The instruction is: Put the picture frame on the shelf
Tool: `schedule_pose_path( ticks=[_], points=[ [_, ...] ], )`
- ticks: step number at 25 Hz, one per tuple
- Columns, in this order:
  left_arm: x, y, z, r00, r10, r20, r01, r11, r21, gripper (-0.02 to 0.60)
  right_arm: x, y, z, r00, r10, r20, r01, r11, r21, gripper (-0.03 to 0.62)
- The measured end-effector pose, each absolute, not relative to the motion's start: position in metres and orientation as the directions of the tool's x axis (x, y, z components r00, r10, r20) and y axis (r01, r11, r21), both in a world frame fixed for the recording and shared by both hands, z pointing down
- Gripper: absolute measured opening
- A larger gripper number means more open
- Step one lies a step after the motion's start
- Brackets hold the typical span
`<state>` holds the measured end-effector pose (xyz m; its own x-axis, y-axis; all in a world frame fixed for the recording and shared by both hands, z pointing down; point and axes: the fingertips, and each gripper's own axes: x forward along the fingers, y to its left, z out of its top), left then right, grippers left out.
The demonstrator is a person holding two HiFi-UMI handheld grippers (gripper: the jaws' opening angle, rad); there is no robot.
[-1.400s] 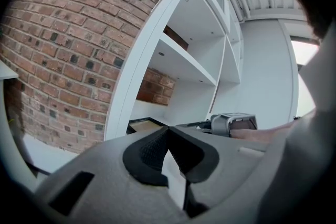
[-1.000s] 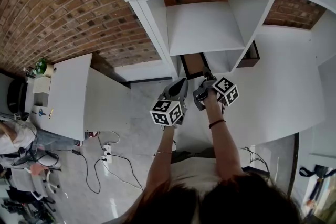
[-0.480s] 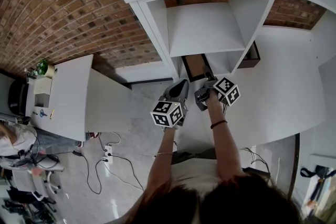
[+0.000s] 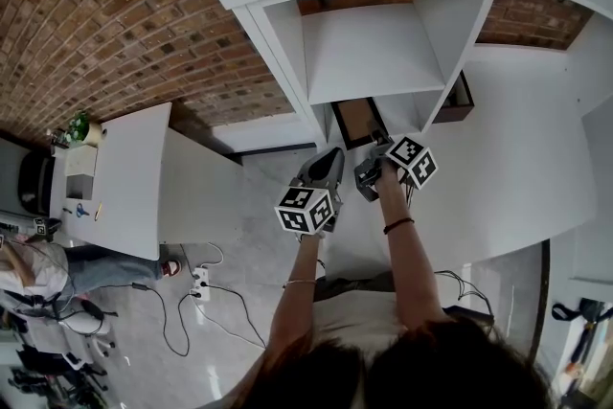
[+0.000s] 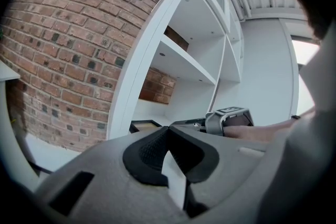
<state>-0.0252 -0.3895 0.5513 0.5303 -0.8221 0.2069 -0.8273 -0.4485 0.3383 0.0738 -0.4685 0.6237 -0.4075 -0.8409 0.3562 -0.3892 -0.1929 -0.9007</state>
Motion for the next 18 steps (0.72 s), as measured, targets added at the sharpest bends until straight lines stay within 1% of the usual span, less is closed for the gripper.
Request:
schedule_pose_path(
  ticks=[4, 8, 13, 18],
  points=[
    [-0.0266, -0.3887, 0.5498, 0.526, -0.825, 0.208, -0.83, -0.445, 0.337, 0.011, 0.0732, -0.4679, 0.6246, -0.404, -0.832, 0.38, -0.431, -0.194, -0.881, 0.216],
    [-0.0276, -0.3882, 0.5484, 0.524, -0.825, 0.211, -0.832, -0.442, 0.336, 0.011, 0.0689, -0.4688, 0.6243, -0.43, -0.799, 0.42, -0.495, -0.18, -0.85, 0.227],
    [-0.0289, -0.3893, 0.546, 0.525, -0.825, 0.211, -0.832, -0.444, 0.333, 0.011, 0.0652, -0.4679, 0.6253, -0.465, -0.749, 0.472, -0.566, -0.159, -0.809, 0.23],
    [-0.0269, -0.3897, 0.5467, 0.529, -0.821, 0.213, -0.829, -0.447, 0.335, 0.011, 0.0664, -0.4639, 0.6295, -0.46, -0.723, 0.515, -0.608, -0.167, -0.777, 0.23]
  ],
)
